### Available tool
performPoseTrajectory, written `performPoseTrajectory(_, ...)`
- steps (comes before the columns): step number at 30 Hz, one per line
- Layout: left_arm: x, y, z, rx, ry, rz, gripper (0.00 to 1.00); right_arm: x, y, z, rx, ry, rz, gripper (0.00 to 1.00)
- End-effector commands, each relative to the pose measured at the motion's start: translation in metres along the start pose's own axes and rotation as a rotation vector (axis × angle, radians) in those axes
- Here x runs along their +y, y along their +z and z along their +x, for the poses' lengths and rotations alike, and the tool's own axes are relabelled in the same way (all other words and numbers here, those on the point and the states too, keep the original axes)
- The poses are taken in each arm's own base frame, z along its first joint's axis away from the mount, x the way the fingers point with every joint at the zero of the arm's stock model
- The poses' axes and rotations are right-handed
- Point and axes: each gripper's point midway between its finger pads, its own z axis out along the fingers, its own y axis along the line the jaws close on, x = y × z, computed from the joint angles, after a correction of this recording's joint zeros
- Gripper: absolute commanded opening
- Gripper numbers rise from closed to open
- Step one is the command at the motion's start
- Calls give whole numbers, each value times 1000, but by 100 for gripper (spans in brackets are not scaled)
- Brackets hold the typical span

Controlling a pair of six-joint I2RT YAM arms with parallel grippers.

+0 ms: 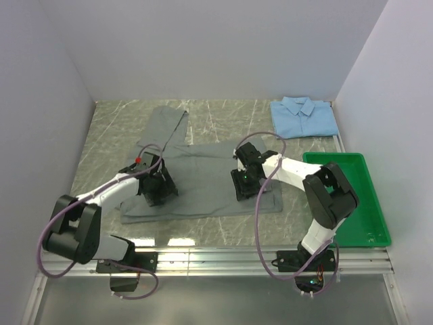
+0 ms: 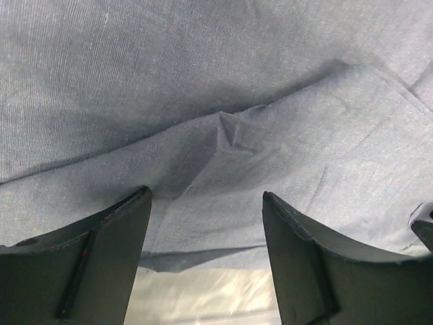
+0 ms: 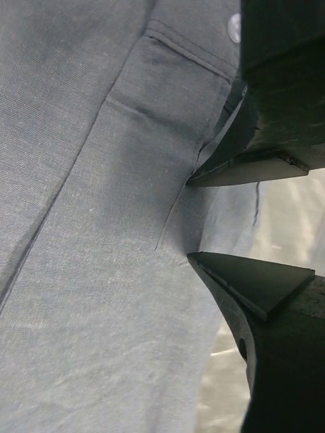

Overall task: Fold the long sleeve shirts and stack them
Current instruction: Fold the shirt

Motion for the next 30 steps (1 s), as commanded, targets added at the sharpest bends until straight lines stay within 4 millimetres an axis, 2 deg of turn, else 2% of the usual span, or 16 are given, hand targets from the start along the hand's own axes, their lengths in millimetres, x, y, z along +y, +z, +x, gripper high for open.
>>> performPoseTrajectory(1,32,-15,42,135,-14,-80,74,-1,-14,52,156,22,-8,52)
performPoseTrajectory(4,20,-31,38,124,-8,-26,77,2,-22,55,153,5,-27,52)
performPoseTrajectory(7,8,-48,17,49,15,-7,81,5,-41,31,50,-30,-26,52)
performPoseTrajectory(8,-3,-59,-2,-5,18,13,82,3,-51,12,-21,-38,-1,52)
performPoseTrajectory(10,-5,-71,-25,-83,38,-2,85,0,-70,-14,-124,-30,23,52)
performPoseTrajectory(11,0,-75,-45,-147,22,-31,85,-1,-81,-35,-198,-19,28,52)
performPoseTrajectory(12,-6,-84,-66,-207,31,-16,86,-5,-87,-47,-239,6,40,53)
performPoseTrajectory(14,-3,-93,-104,-295,-7,-17,86,-20,-102,-79,-335,79,40,55)
performPoseTrajectory(15,-4,-95,-121,-333,-15,-2,86,-25,-106,-87,-355,120,28,56)
performPoseTrajectory(16,-4,-95,-132,-350,-29,14,86,-40,-109,-96,-372,168,39,56)
performPoseTrajectory(18,-7,-94,-163,-395,-69,42,84,-48,-118,-114,-434,206,48,56)
performPoseTrajectory(21,-9,-84,-198,-437,-103,30,83,-56,-123,-126,-483,239,54,56)
performPoseTrajectory(23,-16,-68,-214,-423,-123,29,82,-57,-118,-126,-502,252,42,56)
performPoseTrajectory(25,-13,-56,-226,-397,-163,36,81,-56,-116,-125,-509,260,28,56)
performPoseTrajectory(26,-17,-43,-233,-377,-182,41,81,-56,-114,-125,-515,266,22,56)
performPoseTrajectory(30,-19,-12,-248,-349,-224,26,79,-52,-114,-124,-538,272,-13,56)
